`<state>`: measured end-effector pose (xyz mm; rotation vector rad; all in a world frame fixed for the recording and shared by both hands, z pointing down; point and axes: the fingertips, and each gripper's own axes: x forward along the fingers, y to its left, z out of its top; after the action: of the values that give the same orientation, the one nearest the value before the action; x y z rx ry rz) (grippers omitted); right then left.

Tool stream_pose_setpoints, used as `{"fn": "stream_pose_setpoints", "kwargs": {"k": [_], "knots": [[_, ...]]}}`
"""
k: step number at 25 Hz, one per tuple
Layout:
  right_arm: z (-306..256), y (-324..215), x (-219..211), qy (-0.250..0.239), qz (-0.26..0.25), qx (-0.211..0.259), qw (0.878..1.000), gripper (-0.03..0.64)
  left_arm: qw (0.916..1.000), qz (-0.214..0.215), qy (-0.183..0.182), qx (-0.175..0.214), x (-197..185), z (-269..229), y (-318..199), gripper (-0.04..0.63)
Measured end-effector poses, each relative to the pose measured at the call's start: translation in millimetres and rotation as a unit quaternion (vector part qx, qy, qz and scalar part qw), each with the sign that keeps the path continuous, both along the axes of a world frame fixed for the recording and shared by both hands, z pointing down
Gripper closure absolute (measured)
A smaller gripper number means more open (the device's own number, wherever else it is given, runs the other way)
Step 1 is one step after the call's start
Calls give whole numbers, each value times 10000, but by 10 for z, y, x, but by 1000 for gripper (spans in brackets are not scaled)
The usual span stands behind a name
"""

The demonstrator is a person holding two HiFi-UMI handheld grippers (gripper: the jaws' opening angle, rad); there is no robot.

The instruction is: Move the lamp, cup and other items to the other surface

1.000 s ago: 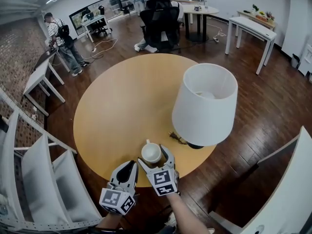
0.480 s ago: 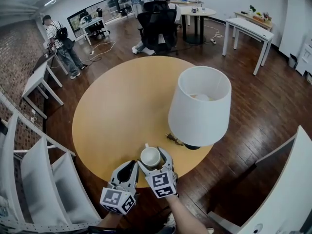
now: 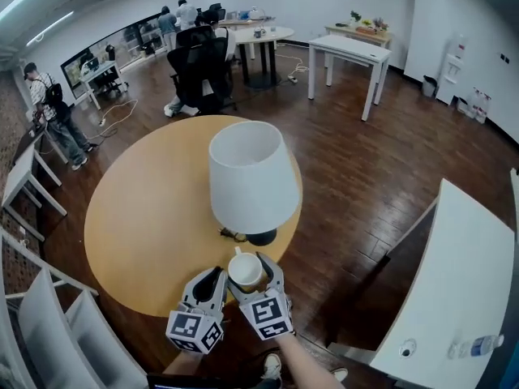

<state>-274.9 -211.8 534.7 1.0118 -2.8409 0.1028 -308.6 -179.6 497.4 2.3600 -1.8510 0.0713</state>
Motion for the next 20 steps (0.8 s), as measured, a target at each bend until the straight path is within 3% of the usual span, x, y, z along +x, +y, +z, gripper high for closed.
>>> {"fn": "stream_pose_setpoints", "kwargs": {"k": [4,9,14,20], "knots": [[-132,-108,954,24,902,54,9959,224,9960,879,115,102,857,-92,-175,552],[-427,8,2327,101,2052,134,9786,224,9771,2117,179,106,2205,-343,-160,552],[-478,393,3694,262,3157,217,9482,224,9416,3356,250,103,3567,-322,86,583],[-392,1041,5017,330,4350,124,8997,224,8962,4420,380,94,4828,-265,547,583]]}}
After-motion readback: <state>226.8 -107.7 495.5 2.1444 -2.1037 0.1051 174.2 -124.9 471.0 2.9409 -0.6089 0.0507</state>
